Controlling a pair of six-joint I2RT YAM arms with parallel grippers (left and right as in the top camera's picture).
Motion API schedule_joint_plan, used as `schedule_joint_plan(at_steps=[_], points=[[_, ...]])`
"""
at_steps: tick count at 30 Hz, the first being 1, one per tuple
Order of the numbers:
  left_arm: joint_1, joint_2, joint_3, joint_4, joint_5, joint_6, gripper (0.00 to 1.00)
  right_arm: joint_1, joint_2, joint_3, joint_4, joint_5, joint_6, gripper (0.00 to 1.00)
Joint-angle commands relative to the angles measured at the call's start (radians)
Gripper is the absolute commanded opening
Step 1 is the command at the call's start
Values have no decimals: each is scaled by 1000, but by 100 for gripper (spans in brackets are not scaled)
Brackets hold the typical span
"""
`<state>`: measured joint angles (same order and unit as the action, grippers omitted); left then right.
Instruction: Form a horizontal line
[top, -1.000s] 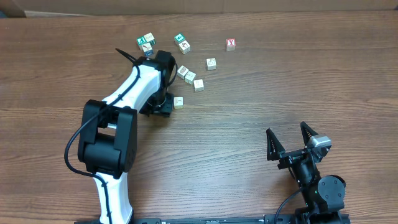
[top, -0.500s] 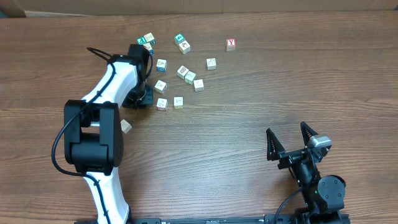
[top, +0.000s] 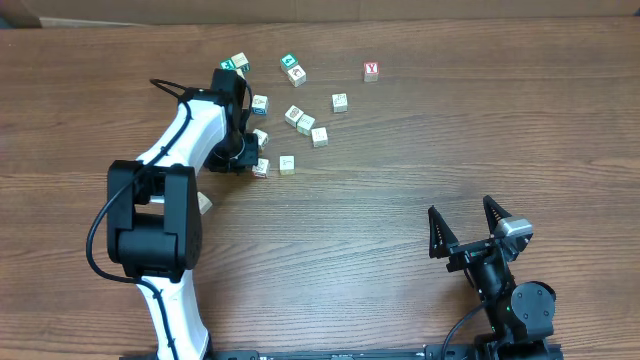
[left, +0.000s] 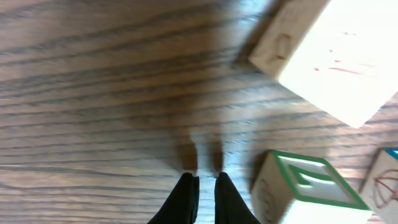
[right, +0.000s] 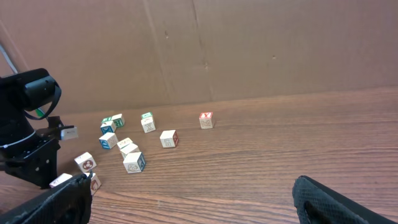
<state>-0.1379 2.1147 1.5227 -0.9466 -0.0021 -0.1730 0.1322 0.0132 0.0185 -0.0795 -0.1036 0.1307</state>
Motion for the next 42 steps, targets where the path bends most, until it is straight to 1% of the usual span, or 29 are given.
schedule_joint_plan(at_steps=[1,4,25,35,42], points=[[-11,1,-10,-3,29,-10,8,-3,-5,-10,3,8,2,100],[-15,1,-10,2,29,-14,5,-3,-5,-10,3,8,2,100],[-52,1,-10,24,51,-38,6,-3,-5,-10,3,8,2,100],[-53,1,-10,48,60,-70,6,-3,-5,-10,3,8,2,100],[-53,1,-10,65,78,-71,6,-3,-5,-10,3,8,2,100]])
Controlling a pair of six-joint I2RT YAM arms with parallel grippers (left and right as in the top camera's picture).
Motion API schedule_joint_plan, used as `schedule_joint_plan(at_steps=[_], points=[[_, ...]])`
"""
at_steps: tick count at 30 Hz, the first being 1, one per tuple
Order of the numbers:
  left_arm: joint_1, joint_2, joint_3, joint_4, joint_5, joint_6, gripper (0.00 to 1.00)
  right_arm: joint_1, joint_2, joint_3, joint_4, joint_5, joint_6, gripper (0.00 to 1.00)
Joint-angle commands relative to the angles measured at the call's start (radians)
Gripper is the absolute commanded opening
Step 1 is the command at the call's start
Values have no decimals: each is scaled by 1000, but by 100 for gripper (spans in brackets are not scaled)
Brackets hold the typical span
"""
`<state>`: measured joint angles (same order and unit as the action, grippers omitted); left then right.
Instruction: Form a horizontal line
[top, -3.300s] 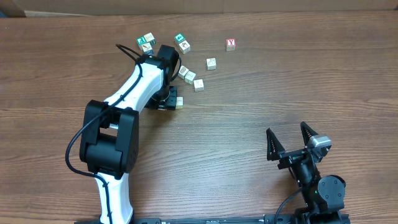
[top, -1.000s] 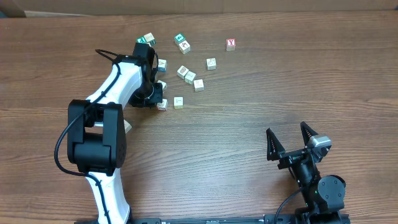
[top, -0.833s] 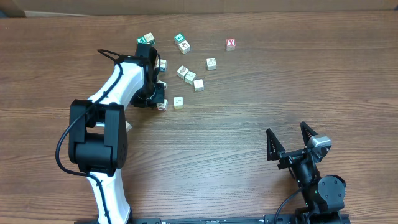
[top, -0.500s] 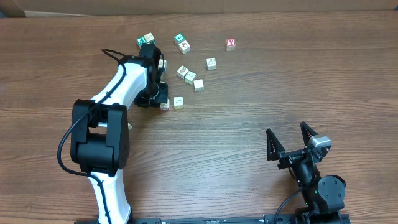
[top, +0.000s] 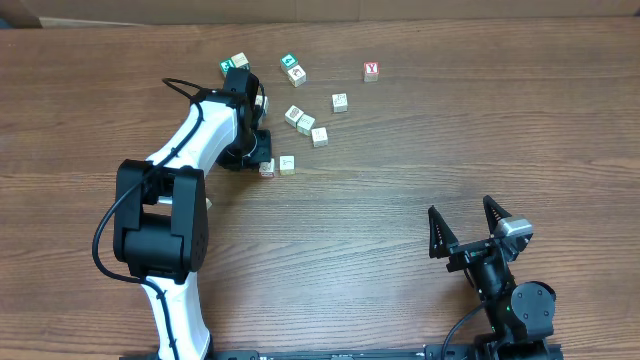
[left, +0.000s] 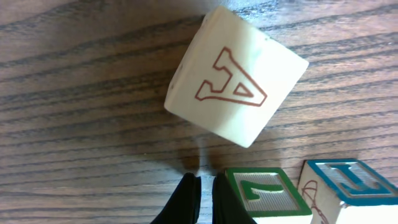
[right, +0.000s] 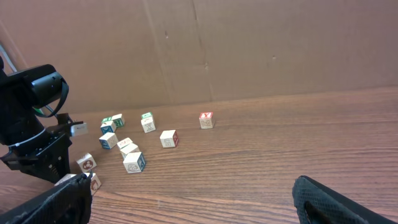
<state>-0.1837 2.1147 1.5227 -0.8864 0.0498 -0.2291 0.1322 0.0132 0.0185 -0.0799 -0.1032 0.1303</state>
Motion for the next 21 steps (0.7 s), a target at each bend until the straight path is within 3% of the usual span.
schedule_joint_plan(at_steps=[1,21], points=[[-8,1,-10,5,26,-14,6,-3,-5,-10,3,8,3,100],[-14,1,-10,21,53,-14,7,-3,-5,-10,3,8,3,100]])
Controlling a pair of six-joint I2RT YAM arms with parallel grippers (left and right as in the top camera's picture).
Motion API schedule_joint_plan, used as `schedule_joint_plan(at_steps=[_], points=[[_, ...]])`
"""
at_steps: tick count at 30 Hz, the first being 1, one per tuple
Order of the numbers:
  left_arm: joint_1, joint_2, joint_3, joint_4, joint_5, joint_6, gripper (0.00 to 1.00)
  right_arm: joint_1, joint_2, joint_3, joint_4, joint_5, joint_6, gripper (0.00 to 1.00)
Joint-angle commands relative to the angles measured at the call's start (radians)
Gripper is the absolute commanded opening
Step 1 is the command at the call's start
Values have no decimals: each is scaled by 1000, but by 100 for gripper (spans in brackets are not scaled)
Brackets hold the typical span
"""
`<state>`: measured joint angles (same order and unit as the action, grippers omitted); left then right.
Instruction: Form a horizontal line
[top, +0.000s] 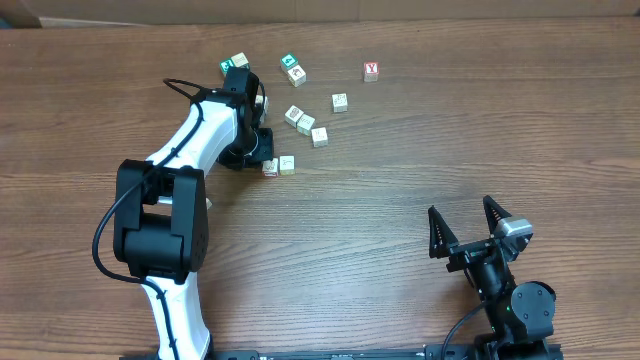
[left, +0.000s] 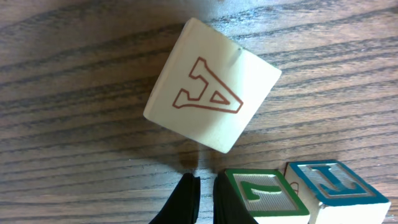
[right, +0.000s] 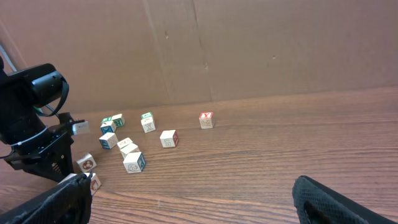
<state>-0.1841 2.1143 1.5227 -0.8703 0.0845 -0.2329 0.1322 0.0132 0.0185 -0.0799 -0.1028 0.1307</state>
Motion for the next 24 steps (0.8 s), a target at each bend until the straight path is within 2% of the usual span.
schedule_joint_plan(at_steps=[1,12,17,24], points=[[-14,1,-10,5,22,-11,7,-3,-5,-10,3,7,2,100],[-20,1,-10,2,39,-11,6,-3,-5,-10,3,7,2,100],[-19,1,-10,-2,2,-11,6,-3,-5,-10,3,7,2,100],[-23,1,-10,-70,-20,-26,4,-3,-5,-10,3,7,2,100]])
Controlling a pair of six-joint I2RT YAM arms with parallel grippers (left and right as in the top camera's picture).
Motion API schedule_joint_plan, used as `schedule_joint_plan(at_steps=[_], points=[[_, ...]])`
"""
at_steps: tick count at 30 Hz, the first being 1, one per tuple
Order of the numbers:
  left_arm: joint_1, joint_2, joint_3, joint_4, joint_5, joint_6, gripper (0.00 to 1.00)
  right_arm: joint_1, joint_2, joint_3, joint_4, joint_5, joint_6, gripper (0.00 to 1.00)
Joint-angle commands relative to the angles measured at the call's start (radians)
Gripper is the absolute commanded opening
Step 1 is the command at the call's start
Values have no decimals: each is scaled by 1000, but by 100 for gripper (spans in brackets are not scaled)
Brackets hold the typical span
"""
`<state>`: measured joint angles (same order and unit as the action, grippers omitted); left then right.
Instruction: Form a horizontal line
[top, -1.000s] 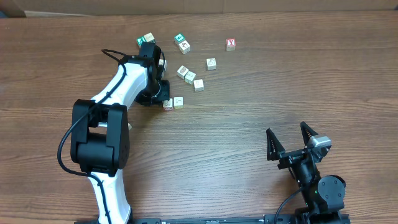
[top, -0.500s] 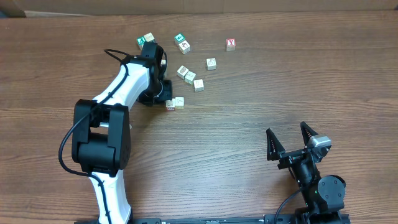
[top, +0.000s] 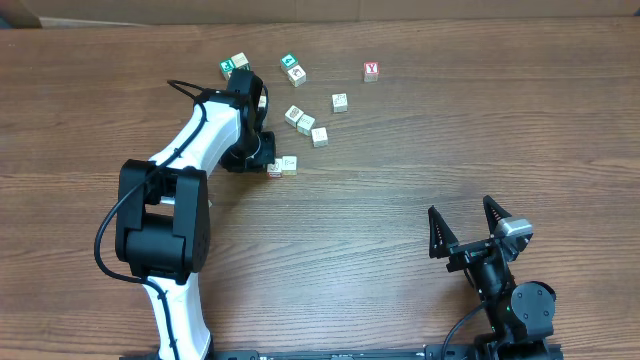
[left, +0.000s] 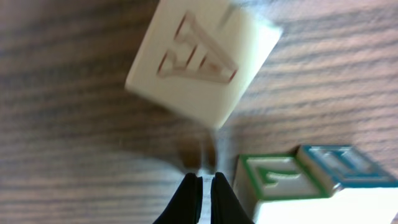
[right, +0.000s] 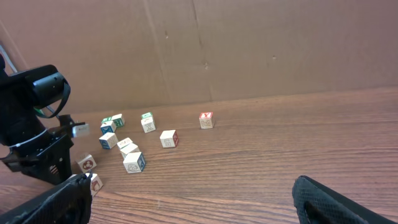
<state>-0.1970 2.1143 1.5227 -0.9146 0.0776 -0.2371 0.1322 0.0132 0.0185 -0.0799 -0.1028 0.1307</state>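
Several small wooden letter blocks lie scattered at the table's far left-centre. My left gripper (top: 262, 158) is shut, with nothing between its fingertips (left: 204, 182), which are low over the wood among the blocks. A cream block with a red A (left: 202, 68) lies just ahead of the tips, with a green-edged block (left: 273, 180) and a blue-edged block (left: 348, 163) close on the right. Two blocks (top: 282, 166) sit side by side by that gripper. My right gripper (top: 467, 232) stands open and far from every block, its fingers (right: 56, 199) at the frame's bottom corners.
Other blocks: a red Y block (top: 371, 70) at the far right, a green pair (top: 292, 68), another pair (top: 234, 65) at the far left, a diagonal run (top: 306, 124) and one single (top: 340, 102). A cardboard wall (right: 249, 43) stands behind the table.
The left gripper has shifted a little to the right, still shut. The two blocks by it sit slightly closer together, and the wrist view is now blurred. The right arm has not moved.
At first the left gripper was shut beside a red-marked block that stood apart from its right-hand neighbour. By the later moments the gripper and that block were further right, and now the two blocks lie side by side. The right gripper stayed open throughout.
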Motion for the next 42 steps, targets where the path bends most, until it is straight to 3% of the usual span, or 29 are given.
schedule_joint_plan(at_steps=[1,7,12,42], points=[[-11,1,-10,-44,-11,-26,4,-3,-5,-10,3,7,2,100],[-15,1,-11,-154,70,-40,4,-3,-5,-10,3,7,2,100],[-26,2,-16,-158,170,-50,4,-3,-5,-10,3,7,2,100],[-105,6,-17,-103,-11,-134,4,-3,-5,-10,3,7,2,100]])
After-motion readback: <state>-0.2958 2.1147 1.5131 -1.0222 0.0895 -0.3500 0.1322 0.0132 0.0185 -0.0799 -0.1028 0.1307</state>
